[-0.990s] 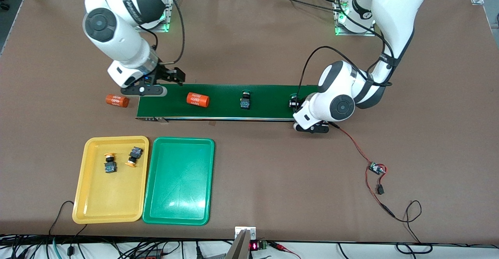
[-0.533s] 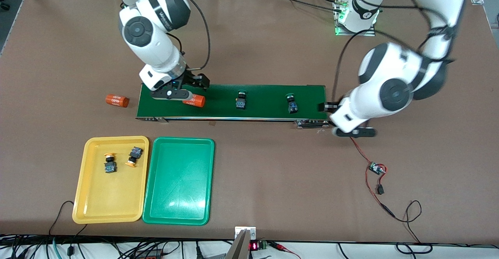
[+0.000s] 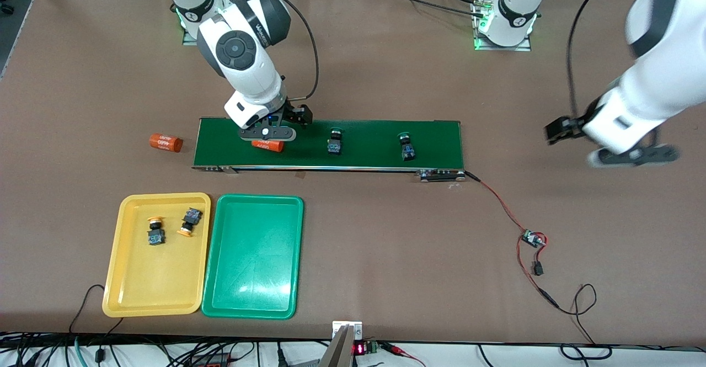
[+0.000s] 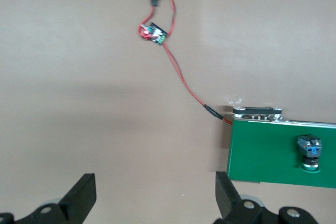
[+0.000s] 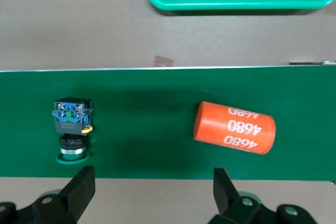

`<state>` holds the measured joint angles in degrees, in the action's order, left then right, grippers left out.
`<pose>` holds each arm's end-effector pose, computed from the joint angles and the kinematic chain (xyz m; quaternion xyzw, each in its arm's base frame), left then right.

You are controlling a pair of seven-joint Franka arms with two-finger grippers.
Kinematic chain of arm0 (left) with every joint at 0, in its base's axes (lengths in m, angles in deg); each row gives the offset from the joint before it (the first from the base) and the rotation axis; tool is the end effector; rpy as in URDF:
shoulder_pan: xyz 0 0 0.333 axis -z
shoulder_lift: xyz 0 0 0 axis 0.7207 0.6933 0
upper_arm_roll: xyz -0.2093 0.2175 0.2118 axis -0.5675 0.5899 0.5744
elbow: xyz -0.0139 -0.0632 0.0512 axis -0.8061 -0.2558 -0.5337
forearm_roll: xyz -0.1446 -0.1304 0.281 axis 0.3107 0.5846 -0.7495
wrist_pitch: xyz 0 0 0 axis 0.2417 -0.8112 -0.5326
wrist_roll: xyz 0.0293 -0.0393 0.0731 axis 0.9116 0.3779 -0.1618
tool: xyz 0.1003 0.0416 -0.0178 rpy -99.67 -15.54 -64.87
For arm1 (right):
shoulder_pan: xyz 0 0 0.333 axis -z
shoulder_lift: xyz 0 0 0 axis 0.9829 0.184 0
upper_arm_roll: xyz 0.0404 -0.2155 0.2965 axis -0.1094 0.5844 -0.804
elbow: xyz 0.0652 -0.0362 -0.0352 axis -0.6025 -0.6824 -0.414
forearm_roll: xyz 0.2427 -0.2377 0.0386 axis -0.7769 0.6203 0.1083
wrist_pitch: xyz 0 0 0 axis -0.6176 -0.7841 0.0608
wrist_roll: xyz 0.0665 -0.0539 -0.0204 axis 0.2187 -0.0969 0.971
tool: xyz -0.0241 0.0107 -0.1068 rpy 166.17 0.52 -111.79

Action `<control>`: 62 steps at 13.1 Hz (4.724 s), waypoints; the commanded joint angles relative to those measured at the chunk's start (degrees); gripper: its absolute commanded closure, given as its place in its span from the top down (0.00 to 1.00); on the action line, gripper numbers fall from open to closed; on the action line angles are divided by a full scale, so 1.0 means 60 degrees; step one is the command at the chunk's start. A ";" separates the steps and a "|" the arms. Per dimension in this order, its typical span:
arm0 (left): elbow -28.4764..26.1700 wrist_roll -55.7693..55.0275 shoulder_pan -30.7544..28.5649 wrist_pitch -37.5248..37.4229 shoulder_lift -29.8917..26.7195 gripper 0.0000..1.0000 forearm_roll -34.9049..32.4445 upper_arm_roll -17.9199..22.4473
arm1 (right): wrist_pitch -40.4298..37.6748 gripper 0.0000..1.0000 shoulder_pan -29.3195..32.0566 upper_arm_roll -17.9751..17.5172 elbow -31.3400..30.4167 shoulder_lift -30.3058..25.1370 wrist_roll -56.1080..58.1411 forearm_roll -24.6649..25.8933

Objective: Sort buttons by color to trays
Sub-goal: 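Raise the left gripper away while the right gripper lowers to a button, then grasp the green-capped blue button on the belt with the right gripper, then carry the button into the green tray and open the right gripper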

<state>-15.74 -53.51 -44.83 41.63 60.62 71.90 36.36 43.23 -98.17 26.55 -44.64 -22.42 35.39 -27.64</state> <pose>0.5365 -0.0489 0.6230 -0.9981 -0.0545 0.0279 0.0078 0.4636 0.3262 0.4273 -0.9993 0.0133 0.0261 0.0221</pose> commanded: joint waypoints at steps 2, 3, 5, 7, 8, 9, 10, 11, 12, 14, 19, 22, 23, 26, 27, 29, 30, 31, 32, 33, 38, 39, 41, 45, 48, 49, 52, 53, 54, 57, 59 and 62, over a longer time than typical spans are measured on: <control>-0.0319 0.0098 0.0198 -0.0263 -0.1077 1.00 0.1326 0.1073 | 0.0069 1.00 -0.0036 0.0000 0.0067 0.0161 -0.0205 0.0213; -0.0304 0.0054 0.0096 -0.0614 -0.1078 1.00 0.1123 0.1059 | 0.0083 1.00 -0.0050 0.0000 0.0067 0.0205 -0.0205 0.0213; -0.0144 0.0126 -0.0022 -0.0734 -0.1019 1.00 0.0683 0.0913 | 0.0084 1.00 -0.0108 0.0000 0.0096 0.0322 -0.0263 0.0184; -0.0069 0.0170 -0.0051 -0.1114 -0.1033 1.00 -0.0017 0.0314 | 0.0272 1.00 -0.0138 0.0000 0.0096 0.0468 -0.0527 0.0213; -0.0069 0.0170 -0.0051 -0.1290 -0.1048 1.00 -0.0211 0.0210 | 0.0361 1.00 -0.0138 0.0000 0.0096 0.0527 -0.0527 0.0213; -0.0040 0.0170 -0.0022 -0.1422 -0.1034 1.00 -0.0256 0.0136 | 0.0463 1.00 -0.0138 0.0000 0.0096 0.0600 -0.0527 0.0213; 0.0091 0.0185 -0.0022 -0.1467 -0.1034 1.00 -0.0227 0.0150 | 0.0580 1.00 -0.0124 0.0000 0.0111 0.0688 -0.0527 0.0213; 0.0193 0.0214 -0.0008 -0.1511 -0.1005 1.00 -0.0227 0.0165 | 0.0654 1.00 -0.0123 0.0000 0.0140 0.0776 -0.0527 0.0213; 0.0209 0.0374 0.0022 -0.1497 -0.0990 1.00 -0.0227 0.0165 | 0.0698 1.00 -0.0138 0.0000 0.0155 0.0820 -0.0527 0.0256; 0.0267 0.0915 0.0036 -0.1423 -0.0946 1.00 -0.0213 0.0179 | 0.0728 1.00 -0.0124 0.0000 0.0170 0.0952 -0.0527 0.0344; 0.0297 0.0976 -0.0022 -0.1394 -0.0916 1.00 -0.0168 0.0194 | 0.1006 1.00 -0.0138 0.0000 0.0170 0.1245 -0.0527 0.0359; 0.0414 0.0961 0.0022 -0.1496 -0.0917 1.00 -0.0183 0.0165 | 0.1080 1.00 -0.0124 0.0000 0.0170 0.1260 -0.0527 0.0374; 0.0429 0.0961 0.0036 -0.1438 -0.0902 1.00 -0.0183 0.0179 | 0.1080 1.00 -0.0123 0.0000 0.0170 0.1304 -0.0527 0.0374; 0.0429 0.0961 0.0036 -0.1452 -0.0902 1.00 -0.0183 0.0180 | 0.1284 1.00 -0.0123 0.0000 0.0155 0.1436 -0.0527 0.0388; 0.0429 0.0976 0.0051 -0.1452 -0.0902 1.00 -0.0183 0.0180 | 0.1372 1.00 -0.0123 0.0000 0.0155 0.1509 -0.0527 0.0432; 0.0429 0.0976 0.0066 -0.1467 -0.0902 1.00 -0.0183 0.0180 | 0.1474 1.00 -0.0094 0.0000 0.0170 0.1597 -0.0527 0.0607; 0.0429 0.0962 0.0080 -0.1482 -0.0902 1.00 -0.0169 0.0180 | 0.1562 1.00 -0.0094 0.0015 0.0155 0.1670 -0.0527 0.0637; 0.0429 0.0976 0.0066 -0.1496 -0.0902 1.00 -0.0169 0.0180 | 0.1621 1.00 -0.0065 0.0015 0.0155 0.1714 -0.0527 0.0637; 0.0443 0.0976 0.0066 -0.1496 -0.0916 1.00 -0.0169 0.0180 | 0.1622 1.00 -0.0050 0.0015 0.0169 0.1743 -0.0527 0.0637; 0.0444 0.0962 0.0066 -0.1511 -0.0916 1.00 -0.0169 0.0180 | 0.1636 1.00 -0.0036 0.0015 0.0170 0.1773 -0.0527 0.0637; 0.0444 0.0947 0.0080 -0.1511 -0.0916 1.00 -0.0169 0.0180 | 0.1680 0.74 0.0023 0.0059 0.0155 0.1904 -0.0440 0.1059; 0.0444 0.0947 0.0080 -0.1511 -0.0916 1.00 -0.0169 0.0180 | 0.1695 0.68 0.0037 0.0073 0.0155 0.1963 -0.0440 0.1222; 0.0458 0.0947 0.0066 -0.1511 -0.0916 1.00 -0.0169 0.0180 | 0.1695 0.57 0.0067 0.0073 0.0155 0.2007 -0.0425 0.1267; 0.0473 0.0947 0.0110 -0.1511 -0.0916 1.00 -0.0183 0.0136 | 0.1637 0.21 0.0082 0.0278 0.0170 0.1993 -0.0205 0.1267; 0.0473 0.0976 0.0081 -0.1511 -0.0917 1.00 -0.0169 0.0135 | 0.0953 0.11 0.0154 0.0439 0.0913 0.1847 -0.0044 0.1195; 0.0473 0.0991 0.0066 -0.1511 -0.0916 1.00 -0.0154 0.0136 | 0.0353 0.11 0.0169 0.0454 0.1468 0.1846 0.0130 0.1194; 0.0458 0.0991 0.0066 -0.1511 -0.0916 1.00 -0.0154 0.0136 | -0.0429 0.11 0.0301 0.0877 0.2832 0.1904 0.1198 0.1092; 0.0458 0.0991 0.0051 -0.1511 -0.0916 1.00 -0.0154 0.0136 | -0.0429 0.11 0.0417 0.0995 0.3111 0.1963 0.1448 0.1077; 0.0473 0.0991 0.0051 -0.1511 -0.0916 1.00 -0.0154 0.0136 | -0.0400 0.11 0.0534 0.1011 0.3317 0.2137 0.1653 0.1106; 0.0473 0.0976 0.0066 -0.1511 -0.0916 1.00 -0.0169 0.0136 | -0.0283 0.12 0.0770 0.1332 0.4122 0.3074 0.2662 0.1121; 0.0458 0.0991 0.0037 -0.1526 -0.0916 1.00 -0.0140 0.0136 | 0.0415 0.12 0.0785 0.1654 0.4242 0.3558 0.3395 0.1106; 0.0473 0.0991 0.0080 -0.1628 -0.0916 1.00 -0.0154 0.0121 | 0.1138 0.12 0.0857 0.1889 0.4213 0.3911 0.3764 0.1164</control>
<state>-14.52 -48.97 -44.34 33.51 54.67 71.62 37.29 49.68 -93.38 37.49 -21.29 -0.35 56.33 -21.07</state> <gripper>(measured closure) 0.000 0.586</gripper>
